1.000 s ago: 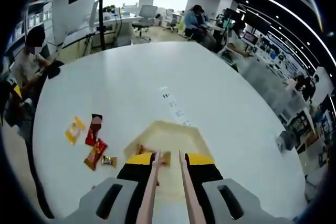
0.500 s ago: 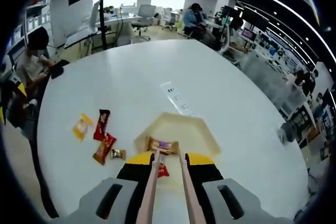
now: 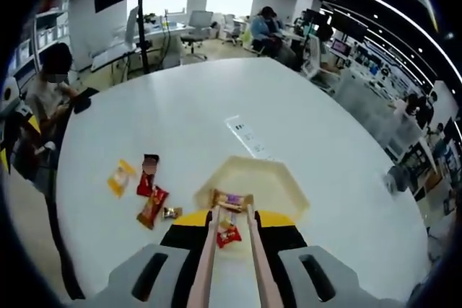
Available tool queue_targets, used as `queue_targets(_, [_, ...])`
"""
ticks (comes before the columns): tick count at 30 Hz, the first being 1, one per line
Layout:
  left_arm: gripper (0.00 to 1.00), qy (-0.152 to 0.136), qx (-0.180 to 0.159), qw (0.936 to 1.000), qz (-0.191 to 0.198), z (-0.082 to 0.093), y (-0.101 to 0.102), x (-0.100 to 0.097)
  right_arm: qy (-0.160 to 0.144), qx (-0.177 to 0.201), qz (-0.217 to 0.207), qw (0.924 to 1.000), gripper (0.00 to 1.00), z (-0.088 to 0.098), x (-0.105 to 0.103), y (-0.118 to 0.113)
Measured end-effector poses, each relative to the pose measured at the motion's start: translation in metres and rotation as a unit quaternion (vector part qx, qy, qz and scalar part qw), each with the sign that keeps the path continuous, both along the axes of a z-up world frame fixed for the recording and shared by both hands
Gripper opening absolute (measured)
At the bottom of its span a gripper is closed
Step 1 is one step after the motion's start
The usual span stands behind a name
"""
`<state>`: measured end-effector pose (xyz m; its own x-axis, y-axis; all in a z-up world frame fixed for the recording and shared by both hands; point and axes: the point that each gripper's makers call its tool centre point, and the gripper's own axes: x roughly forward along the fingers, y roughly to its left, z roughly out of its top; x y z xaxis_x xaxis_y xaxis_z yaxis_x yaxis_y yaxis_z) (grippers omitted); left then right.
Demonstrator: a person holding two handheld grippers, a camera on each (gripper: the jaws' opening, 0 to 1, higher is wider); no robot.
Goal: Place the target food into the container with the food tongs after gripping and lifting it, then release it inside without dropping or visibly crushing the food.
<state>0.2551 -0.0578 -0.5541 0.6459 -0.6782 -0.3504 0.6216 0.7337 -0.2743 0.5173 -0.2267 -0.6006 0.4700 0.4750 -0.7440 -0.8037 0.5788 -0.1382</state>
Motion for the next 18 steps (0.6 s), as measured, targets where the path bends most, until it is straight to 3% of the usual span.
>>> queue_targets(18, [0.61, -0.001, -0.001, 1.0000, 0.000, -0.001, -0.002, -0.011, 0.006, 0.003, -0.015, 0.9999, 0.23, -0.006, -0.025, -0.015])
